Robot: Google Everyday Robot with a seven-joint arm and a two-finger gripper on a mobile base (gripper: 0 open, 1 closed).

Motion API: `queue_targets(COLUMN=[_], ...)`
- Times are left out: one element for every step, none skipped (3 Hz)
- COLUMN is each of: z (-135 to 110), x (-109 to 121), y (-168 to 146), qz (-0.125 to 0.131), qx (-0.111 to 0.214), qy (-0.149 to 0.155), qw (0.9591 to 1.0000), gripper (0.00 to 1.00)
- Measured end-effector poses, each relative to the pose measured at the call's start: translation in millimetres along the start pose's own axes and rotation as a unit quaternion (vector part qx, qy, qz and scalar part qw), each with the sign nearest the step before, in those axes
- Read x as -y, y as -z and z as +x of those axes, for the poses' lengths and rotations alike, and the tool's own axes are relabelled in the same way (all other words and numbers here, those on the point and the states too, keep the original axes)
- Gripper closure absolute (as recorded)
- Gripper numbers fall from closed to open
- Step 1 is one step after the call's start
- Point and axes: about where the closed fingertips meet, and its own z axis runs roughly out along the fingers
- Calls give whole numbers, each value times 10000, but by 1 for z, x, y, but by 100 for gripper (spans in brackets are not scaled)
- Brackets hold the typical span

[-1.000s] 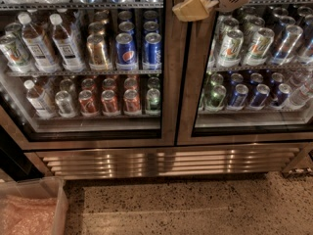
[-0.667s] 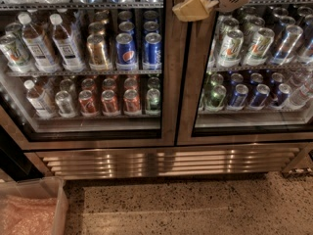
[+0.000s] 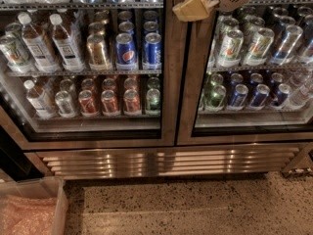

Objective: Open left fridge door

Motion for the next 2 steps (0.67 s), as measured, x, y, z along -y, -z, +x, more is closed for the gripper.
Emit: queue_targets(z=[0, 0], x=[0, 1], y=[0, 0], qz=[4, 4], qx=[4, 4], qy=[-12, -12], qw=[10000, 10000], gripper=[100, 100])
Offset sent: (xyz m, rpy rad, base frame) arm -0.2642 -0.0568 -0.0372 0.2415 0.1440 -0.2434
